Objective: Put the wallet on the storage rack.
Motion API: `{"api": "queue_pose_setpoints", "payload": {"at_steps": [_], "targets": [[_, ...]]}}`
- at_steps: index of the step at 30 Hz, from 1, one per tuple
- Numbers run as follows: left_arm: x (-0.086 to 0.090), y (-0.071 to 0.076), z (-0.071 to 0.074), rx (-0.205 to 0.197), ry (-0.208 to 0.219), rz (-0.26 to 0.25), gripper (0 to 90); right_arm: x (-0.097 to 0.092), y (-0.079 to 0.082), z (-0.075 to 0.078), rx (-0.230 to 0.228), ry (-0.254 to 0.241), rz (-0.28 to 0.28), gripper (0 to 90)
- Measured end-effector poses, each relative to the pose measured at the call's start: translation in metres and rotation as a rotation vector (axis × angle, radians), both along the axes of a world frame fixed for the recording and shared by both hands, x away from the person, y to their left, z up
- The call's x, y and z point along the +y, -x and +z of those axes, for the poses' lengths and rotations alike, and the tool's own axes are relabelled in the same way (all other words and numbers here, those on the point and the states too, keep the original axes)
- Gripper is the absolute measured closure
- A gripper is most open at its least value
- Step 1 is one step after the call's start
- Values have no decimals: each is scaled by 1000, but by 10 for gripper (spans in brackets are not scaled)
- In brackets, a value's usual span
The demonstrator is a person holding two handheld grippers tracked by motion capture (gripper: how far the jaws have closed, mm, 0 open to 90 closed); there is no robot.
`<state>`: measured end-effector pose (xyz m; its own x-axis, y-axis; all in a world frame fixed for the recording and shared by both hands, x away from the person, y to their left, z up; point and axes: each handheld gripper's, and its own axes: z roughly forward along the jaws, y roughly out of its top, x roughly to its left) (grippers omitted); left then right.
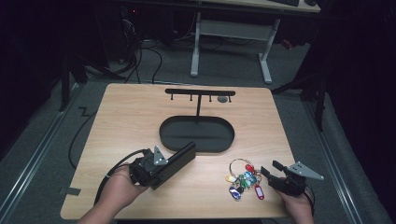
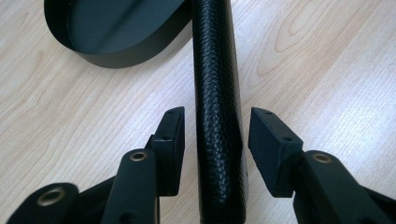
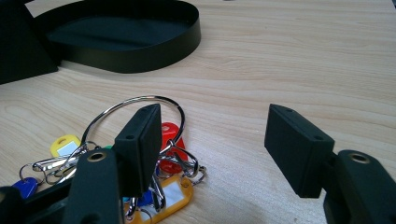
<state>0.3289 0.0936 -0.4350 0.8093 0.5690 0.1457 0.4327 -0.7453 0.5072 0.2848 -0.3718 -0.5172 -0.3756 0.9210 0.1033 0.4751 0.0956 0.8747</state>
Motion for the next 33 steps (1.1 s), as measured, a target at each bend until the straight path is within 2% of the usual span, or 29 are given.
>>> {"api": "queue_pose_setpoints", "payload": {"at_steps": [3,6,10,13,20,23,26,31,33], "targets": [[0,-2,1,7,2,2,584,0,0,0,1,0,1,371],[-3,-7,0,39,-4,-7,607,-1,0,0,1,-5,-1,371],[-7,-9,0,54,-24,-16,623,-2,0,0,1,-7,-1,371],[-14,-12,0,65,-71,-27,637,-1,0,-1,4,-6,6,371],[-26,-22,4,93,-116,-37,647,-1,0,-2,9,-11,9,371],[-28,-25,4,111,-123,-32,664,-2,0,-1,8,-12,8,371],[-30,-28,5,127,-128,-25,717,-1,0,-2,10,-13,8,371],[-30,-27,5,112,-136,-32,746,-1,-1,-2,12,-15,8,371],[-31,-25,5,90,-145,-58,751,-2,0,-1,8,-15,7,372]]}}
